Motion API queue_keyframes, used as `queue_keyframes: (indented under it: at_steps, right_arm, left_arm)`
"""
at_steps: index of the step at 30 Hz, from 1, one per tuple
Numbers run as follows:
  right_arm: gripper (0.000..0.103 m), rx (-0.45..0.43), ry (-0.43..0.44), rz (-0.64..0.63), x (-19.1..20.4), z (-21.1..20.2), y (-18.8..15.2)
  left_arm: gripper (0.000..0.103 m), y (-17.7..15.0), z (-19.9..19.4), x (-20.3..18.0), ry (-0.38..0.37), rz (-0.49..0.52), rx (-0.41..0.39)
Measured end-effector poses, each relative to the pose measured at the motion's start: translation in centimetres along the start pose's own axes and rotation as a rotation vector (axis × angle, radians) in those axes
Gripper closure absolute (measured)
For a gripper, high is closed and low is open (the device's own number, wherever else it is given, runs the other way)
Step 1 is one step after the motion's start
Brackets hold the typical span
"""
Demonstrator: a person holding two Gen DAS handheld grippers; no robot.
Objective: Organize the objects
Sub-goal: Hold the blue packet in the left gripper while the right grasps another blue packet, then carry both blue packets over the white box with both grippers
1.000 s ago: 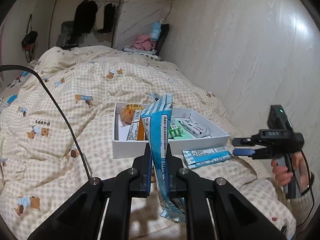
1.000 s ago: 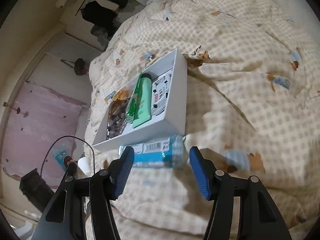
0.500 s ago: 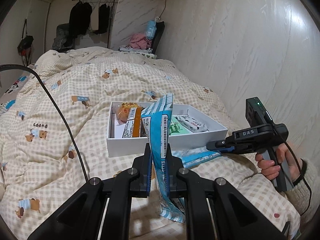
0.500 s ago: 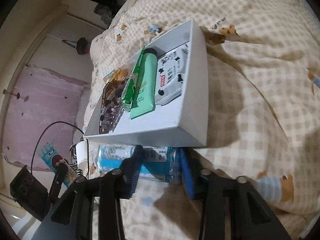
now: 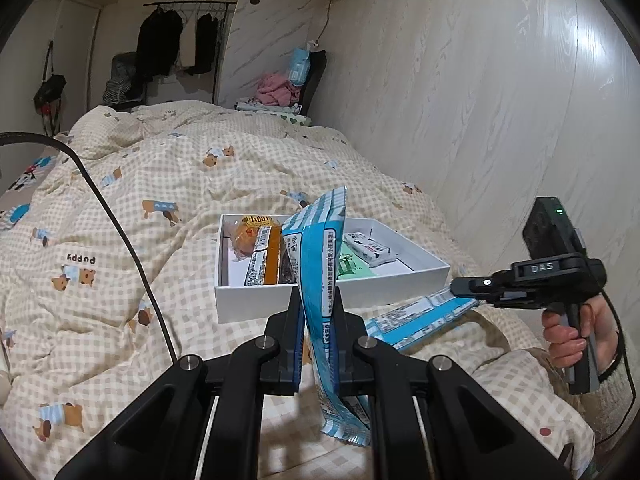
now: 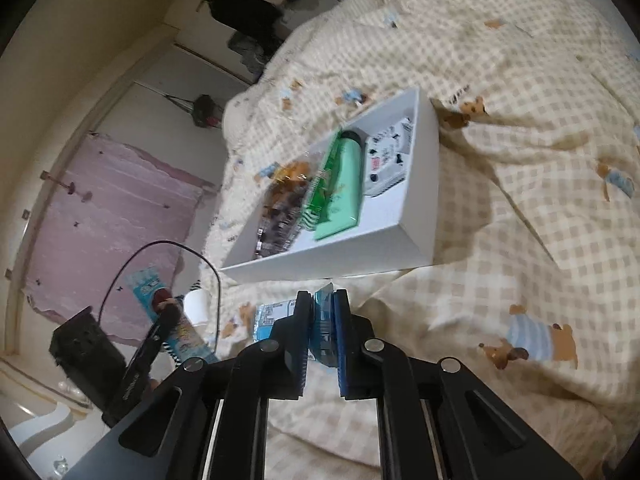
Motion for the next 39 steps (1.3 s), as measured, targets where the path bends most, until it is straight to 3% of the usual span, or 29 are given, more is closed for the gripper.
queue_keyframes:
  at_steps: [8,15,27,39]
  right_arm:
    - [0.091,-0.033,0.049,-0.020,1.6,-2.0,-0.7]
    - [0.091,-0.047,0.148,-0.004,2.2,-2.1,-2.1]
    - [0.091,-0.209,0.327,-0.006,1.0,-0.9,-5.5]
    - [0.091,-0.214,0.380,0.016,-0.5,-0.4,-6.6]
  left_arm:
    - [0.092,-0.1,0.1,-0.5,0.004,0.024,0.000]
    - [0.092,-0.3,0.2,-0.6,0.010,0.036,0.004]
    - [0.092,-0.9,-0.5,-0.6,0.005,0.038,-0.027]
    - [0.092,-1.6,-0.7,-1.5,0.038,0.083,-0.059]
Point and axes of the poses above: each gripper's, at about its wrist camera, not at the fingertips, and z roughly the way its jaws point, x to its left, y to its top, the point moved 2 cm from there along z, roughly the way its jaws point, and after that the axes turned 1 degree about y, right-handed, at the moved point
